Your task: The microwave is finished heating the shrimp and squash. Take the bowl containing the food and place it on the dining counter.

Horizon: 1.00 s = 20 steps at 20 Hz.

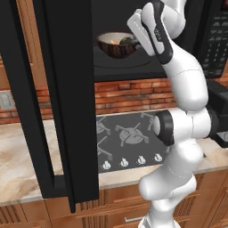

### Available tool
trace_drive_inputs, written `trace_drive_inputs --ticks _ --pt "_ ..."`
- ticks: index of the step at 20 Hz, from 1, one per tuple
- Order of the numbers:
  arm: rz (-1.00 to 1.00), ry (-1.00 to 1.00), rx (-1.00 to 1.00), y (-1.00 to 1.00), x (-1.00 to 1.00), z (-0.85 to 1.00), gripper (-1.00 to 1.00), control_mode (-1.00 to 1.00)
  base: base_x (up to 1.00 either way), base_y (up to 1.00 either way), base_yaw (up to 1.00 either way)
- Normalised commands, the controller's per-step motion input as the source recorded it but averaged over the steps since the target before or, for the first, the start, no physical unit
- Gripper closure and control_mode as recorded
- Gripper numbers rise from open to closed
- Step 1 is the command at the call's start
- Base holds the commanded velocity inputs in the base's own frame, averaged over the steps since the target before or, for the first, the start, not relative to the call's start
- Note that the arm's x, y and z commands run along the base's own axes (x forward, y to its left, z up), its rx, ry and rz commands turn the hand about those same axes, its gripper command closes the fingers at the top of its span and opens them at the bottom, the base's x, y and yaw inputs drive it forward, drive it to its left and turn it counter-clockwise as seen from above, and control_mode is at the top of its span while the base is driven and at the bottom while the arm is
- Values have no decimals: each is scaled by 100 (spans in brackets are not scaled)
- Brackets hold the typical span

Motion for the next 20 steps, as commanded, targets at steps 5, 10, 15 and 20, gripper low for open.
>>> trace_drive_inputs --ticks 5,10,15,20 --pt "0 -11 1 -22 -53 0 100 -100 0 0 0" --pt "0 -16 3 -23 -63 0 100 -100 0 0 0" --pt "0 -16 6 -34 -86 0 100 -100 0 0 0" --pt "0 -4 6 -45 -100 8 100 -100 0 0 0"
